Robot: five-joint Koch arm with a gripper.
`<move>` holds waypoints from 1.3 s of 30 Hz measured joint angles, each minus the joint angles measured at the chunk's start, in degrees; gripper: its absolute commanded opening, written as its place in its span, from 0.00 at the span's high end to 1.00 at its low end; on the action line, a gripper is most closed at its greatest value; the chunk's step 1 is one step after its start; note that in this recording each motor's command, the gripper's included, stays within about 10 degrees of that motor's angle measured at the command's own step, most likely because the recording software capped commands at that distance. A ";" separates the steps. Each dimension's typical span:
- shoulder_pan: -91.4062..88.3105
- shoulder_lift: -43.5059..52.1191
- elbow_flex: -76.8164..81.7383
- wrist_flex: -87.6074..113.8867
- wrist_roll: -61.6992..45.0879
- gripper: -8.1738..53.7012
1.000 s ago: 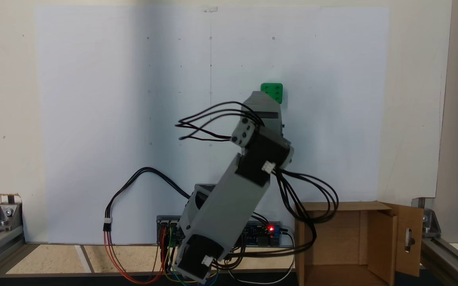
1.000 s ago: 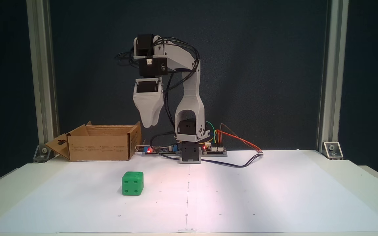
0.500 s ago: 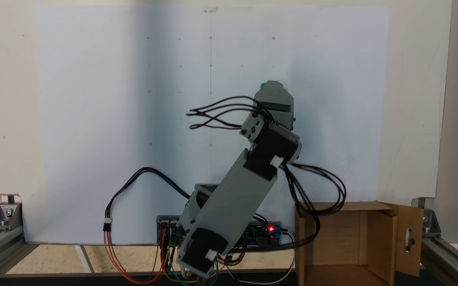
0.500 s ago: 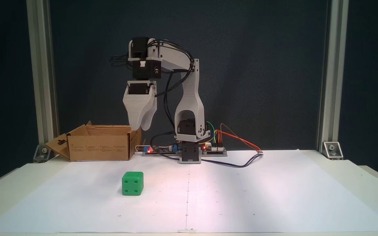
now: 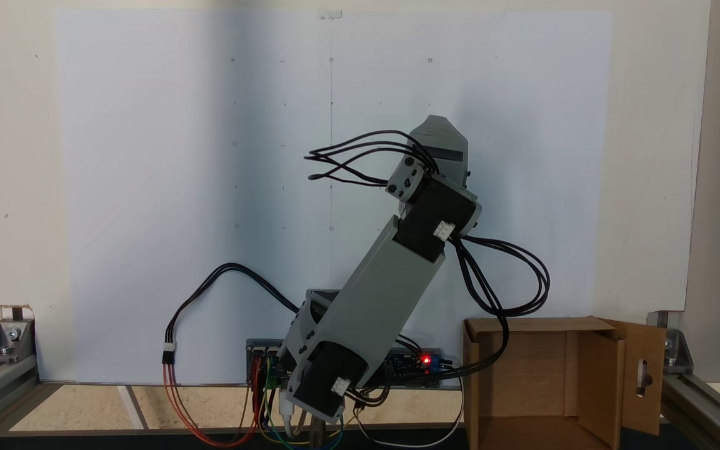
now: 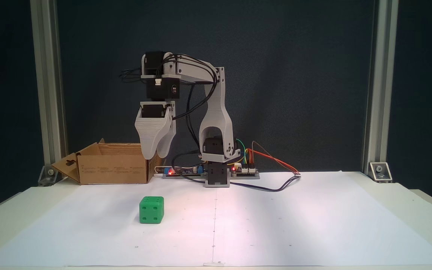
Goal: Grasp a green dice and put it in the bin.
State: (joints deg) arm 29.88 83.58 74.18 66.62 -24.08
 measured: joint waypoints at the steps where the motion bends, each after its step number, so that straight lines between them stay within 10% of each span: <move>1: 0.00 0.00 0.09 0.00 0.00 0.14; 39: -0.97 -7.65 12.74 -16.17 -3.25 0.14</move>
State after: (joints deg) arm 28.92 75.94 86.92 50.45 -27.33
